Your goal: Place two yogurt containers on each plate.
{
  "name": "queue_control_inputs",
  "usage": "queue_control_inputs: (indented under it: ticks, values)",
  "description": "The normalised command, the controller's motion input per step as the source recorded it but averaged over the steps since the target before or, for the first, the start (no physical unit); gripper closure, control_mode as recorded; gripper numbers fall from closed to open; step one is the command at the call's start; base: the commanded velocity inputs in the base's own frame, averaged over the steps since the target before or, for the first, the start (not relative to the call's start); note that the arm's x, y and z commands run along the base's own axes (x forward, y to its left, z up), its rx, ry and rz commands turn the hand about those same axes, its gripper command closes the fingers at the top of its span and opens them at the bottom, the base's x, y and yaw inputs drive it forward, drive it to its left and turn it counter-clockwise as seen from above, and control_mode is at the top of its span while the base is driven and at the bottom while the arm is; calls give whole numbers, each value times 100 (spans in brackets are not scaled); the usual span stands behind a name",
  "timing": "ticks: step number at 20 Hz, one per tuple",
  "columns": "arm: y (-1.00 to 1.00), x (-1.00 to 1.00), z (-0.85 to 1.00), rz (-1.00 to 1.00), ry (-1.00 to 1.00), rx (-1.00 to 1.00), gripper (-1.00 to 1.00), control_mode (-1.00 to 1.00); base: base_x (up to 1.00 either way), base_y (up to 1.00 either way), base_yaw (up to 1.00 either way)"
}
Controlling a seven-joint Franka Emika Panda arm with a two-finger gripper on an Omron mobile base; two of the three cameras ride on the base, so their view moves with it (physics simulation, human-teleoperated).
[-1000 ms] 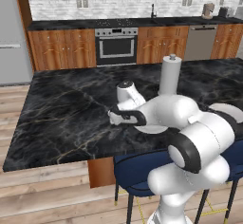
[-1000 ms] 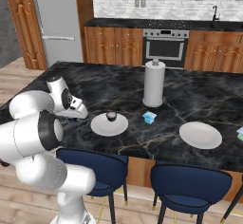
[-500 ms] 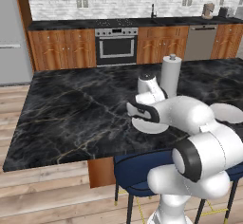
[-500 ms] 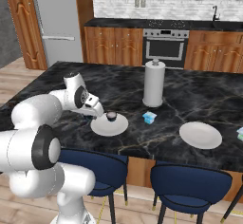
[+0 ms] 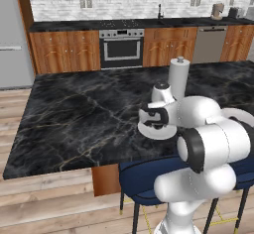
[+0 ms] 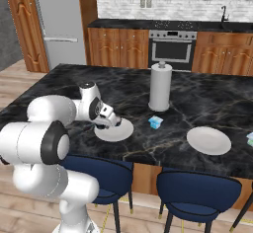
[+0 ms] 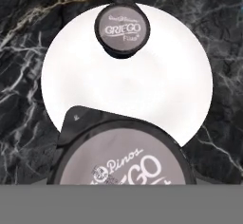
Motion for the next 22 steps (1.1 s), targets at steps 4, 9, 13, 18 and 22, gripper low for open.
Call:
queue_control_inputs:
  ticks: [4, 9, 13, 18, 22]
  values:
    - [-6, 22, -35, 1, 0, 1, 100, -100, 0, 0, 0]
    - [-5, 11, -30, 0, 1, 0, 100, -100, 0, 0, 0]
    - [0, 5, -21, 0, 0, 0, 100, -100, 0, 0, 0]
    - [0, 6, -16, 0, 0, 0, 100, -100, 0, 0, 0]
    - [-1, 11, -17, 0, 0, 0, 100, -100, 0, 0, 0]
